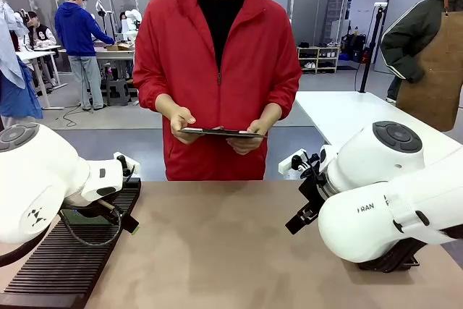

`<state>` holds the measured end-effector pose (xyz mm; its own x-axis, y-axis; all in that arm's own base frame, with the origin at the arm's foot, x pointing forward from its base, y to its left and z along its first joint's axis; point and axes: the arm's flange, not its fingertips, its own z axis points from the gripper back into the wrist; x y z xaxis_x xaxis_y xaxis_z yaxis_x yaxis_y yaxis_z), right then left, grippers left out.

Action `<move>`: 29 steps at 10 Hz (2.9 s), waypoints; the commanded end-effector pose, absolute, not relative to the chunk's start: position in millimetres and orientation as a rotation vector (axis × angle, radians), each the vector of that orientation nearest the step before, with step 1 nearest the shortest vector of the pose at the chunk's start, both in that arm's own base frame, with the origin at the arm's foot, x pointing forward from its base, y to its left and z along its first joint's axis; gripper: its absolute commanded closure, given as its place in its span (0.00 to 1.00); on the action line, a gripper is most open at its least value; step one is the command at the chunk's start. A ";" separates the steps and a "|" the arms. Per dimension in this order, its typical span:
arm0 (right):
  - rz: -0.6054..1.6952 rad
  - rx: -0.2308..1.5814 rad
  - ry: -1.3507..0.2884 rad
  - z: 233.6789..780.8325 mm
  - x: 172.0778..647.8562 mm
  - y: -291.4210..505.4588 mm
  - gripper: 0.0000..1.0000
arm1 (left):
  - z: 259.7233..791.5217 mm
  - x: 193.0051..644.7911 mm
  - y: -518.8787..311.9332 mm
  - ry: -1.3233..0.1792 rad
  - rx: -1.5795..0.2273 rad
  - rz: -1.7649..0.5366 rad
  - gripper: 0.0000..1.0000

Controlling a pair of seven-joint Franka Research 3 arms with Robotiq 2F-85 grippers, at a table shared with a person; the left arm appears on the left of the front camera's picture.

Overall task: Inspect the PCB.
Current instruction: Pick up the Blank PCB and present it to the human.

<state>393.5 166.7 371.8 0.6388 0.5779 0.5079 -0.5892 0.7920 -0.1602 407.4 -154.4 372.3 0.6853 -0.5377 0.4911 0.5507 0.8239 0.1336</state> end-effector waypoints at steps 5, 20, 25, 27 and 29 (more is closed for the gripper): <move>0.664 0.158 -0.500 482.2 379.8 149.9 0.00 | 490.3 384.1 -122.5 -0.424 -0.309 -0.634 0.00; 0.064 1.204 -0.600 442.5 221.2 -135.6 0.00 | 469.4 228.7 213.1 -0.790 -1.190 0.088 0.00; 0.020 1.195 -0.580 464.6 243.8 -186.6 0.00 | 463.0 226.0 228.9 -0.776 -1.175 0.120 0.00; 0.020 1.195 -0.580 464.6 243.8 -186.6 0.00 | 463.0 226.0 228.9 -0.776 -1.175 0.120 0.00; 0.020 1.195 -0.580 464.6 243.8 -186.6 0.00 | 462.3 227.4 228.2 -0.766 -1.163 0.136 0.00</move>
